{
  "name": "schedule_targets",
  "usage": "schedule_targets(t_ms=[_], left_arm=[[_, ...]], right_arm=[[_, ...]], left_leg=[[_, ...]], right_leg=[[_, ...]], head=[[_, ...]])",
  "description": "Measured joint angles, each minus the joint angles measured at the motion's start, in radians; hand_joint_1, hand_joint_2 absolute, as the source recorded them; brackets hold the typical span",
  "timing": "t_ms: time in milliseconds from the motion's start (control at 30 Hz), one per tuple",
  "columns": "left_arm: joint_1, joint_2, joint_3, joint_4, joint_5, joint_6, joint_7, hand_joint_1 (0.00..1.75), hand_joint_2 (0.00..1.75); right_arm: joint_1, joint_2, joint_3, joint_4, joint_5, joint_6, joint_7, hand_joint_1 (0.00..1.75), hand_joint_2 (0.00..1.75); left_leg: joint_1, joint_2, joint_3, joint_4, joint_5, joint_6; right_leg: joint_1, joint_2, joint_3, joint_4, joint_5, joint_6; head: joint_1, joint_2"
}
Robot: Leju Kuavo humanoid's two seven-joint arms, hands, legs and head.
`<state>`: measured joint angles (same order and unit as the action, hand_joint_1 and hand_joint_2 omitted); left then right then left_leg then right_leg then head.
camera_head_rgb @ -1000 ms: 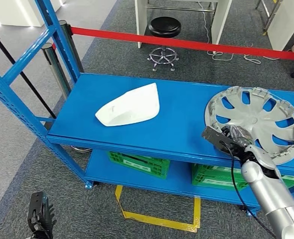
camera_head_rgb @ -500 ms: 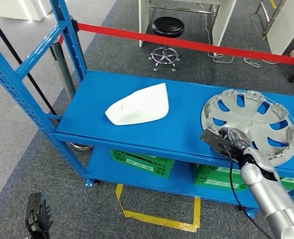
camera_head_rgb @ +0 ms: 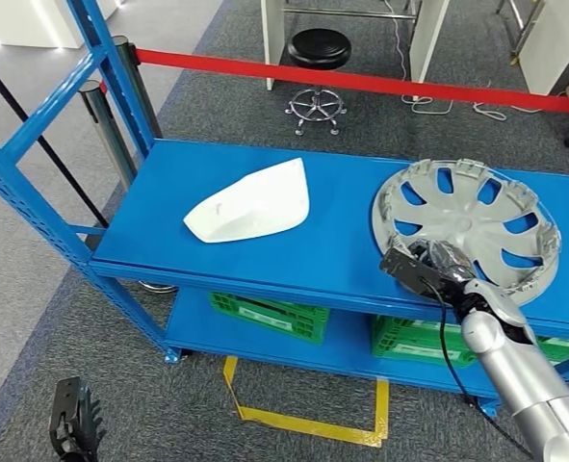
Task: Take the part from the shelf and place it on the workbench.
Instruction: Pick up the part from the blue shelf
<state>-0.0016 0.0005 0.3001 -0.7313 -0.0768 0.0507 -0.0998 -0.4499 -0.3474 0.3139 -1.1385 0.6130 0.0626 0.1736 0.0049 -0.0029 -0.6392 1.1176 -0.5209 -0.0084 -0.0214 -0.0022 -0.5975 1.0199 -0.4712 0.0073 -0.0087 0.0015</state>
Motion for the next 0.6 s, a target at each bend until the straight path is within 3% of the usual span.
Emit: schedule_targets(t_ms=[67, 100, 133, 167, 233, 267, 333, 433, 500, 567, 600], left_arm=[[0.000, 0.002, 0.004, 0.002, 0.000, 0.000, 0.000, 0.00, 0.00], [0.000, 0.003, 0.005, 0.003, 0.000, 0.000, 0.000, 0.00, 0.00], [0.000, 0.003, 0.006, 0.005, 0.000, 0.000, 0.000, 0.00, 0.00], [0.000, 0.003, 0.006, 0.006, 0.000, -0.001, 0.000, 0.00, 0.00], [-0.001, 0.004, 0.007, 0.007, 0.000, -0.001, 0.000, 0.00, 0.00], [-0.001, 0.005, 0.007, 0.007, 0.000, -0.001, 0.000, 0.00, 0.00], [-0.003, 0.006, 0.009, 0.008, 0.000, -0.001, 0.000, 0.00, 0.00], [-0.004, 0.006, 0.009, 0.008, 0.000, -0.001, 0.000, 0.00, 0.00], [-0.006, 0.006, 0.010, 0.008, 0.001, -0.002, 0.000, 0.00, 0.87], [-0.005, 0.004, 0.011, 0.008, 0.001, -0.004, -0.001, 0.00, 0.87], [-0.003, 0.002, 0.012, 0.008, 0.000, -0.005, -0.001, 0.00, 0.44]], right_arm=[[-0.002, 0.000, 0.005, -0.001, 0.000, 0.000, 0.000, 1.75, 1.75], [-0.001, 0.000, 0.007, -0.001, 0.000, 0.000, 0.000, 1.75, 1.75], [-0.001, 0.000, 0.010, -0.001, 0.000, 0.000, 0.000, 1.75, 1.75], [-0.001, 0.000, 0.011, -0.001, 0.000, 0.000, 0.000, 1.75, 1.75], [-0.001, 0.000, 0.013, -0.003, 0.000, 0.000, 0.000, 1.75, 1.75], [-0.002, 0.000, 0.013, -0.004, 0.000, 0.000, 0.000, 1.75, 1.75], [-0.002, -0.001, 0.014, -0.006, 0.000, 0.000, 0.000, 1.75, 1.75], [-0.001, -0.002, 0.016, -0.007, -0.001, 0.000, 0.000, 1.75, 1.75], [-0.002, -0.003, 0.017, -0.008, -0.004, -0.001, -0.005, 1.75, 1.75], [0.000, -0.004, 0.019, -0.009, -0.011, -0.003, -0.013, 1.75, 1.75], [0.002, -0.005, 0.021, -0.009, -0.014, -0.005, -0.017, 1.75, 1.75]], left_leg=[[0.001, 0.000, -0.058, 0.131, -0.057, -0.006], [0.002, 0.000, -0.080, 0.177, -0.068, -0.007], [0.002, 0.000, -0.086, 0.186, -0.060, -0.007], [0.002, 0.000, -0.074, 0.156, -0.032, -0.005], [0.001, 0.000, -0.019, 0.028, 0.040, 0.003], [-0.001, -0.001, 0.006, -0.031, 0.061, 0.008], [-0.004, -0.001, 0.025, -0.082, 0.067, 0.014], [-0.002, -0.002, 0.026, -0.096, 0.070, 0.028], [0.002, -0.002, 0.029, -0.105, 0.075, 0.040], [0.001, -0.002, 0.029, -0.105, 0.074, 0.044], [0.001, -0.002, 0.029, -0.105, 0.074, 0.045]], right_leg=[[0.001, 0.000, 0.000, 0.000, -0.001, -0.004], [0.001, 0.000, 0.001, 0.000, -0.001, -0.005], [0.001, 0.001, 0.001, 0.000, -0.001, -0.005], [0.001, 0.001, 0.002, 0.001, -0.001, -0.004], [0.002, 0.003, 0.004, 0.001, -0.003, -0.001], [0.004, 0.004, 0.004, 0.002, -0.004, 0.001], [0.007, 0.004, -0.001, 0.002, -0.003, 0.010], [0.004, 0.003, -0.011, 0.005, -0.011, 0.026], [0.003, 0.003, -0.045, 0.070, -0.051, 0.033], [0.003, 0.003, -0.108, 0.202, -0.108, 0.037], [0.002, 0.003, -0.135, 0.255, -0.122, 0.040]], head=[[-0.001, 0.000], [-0.001, 0.000], [-0.001, 0.000], [-0.001, 0.000], [-0.001, 0.000], [0.000, 0.000], [0.000, 0.000], [0.001, 0.000], [0.004, 0.000], [0.007, 0.000], [0.007, 0.000]])
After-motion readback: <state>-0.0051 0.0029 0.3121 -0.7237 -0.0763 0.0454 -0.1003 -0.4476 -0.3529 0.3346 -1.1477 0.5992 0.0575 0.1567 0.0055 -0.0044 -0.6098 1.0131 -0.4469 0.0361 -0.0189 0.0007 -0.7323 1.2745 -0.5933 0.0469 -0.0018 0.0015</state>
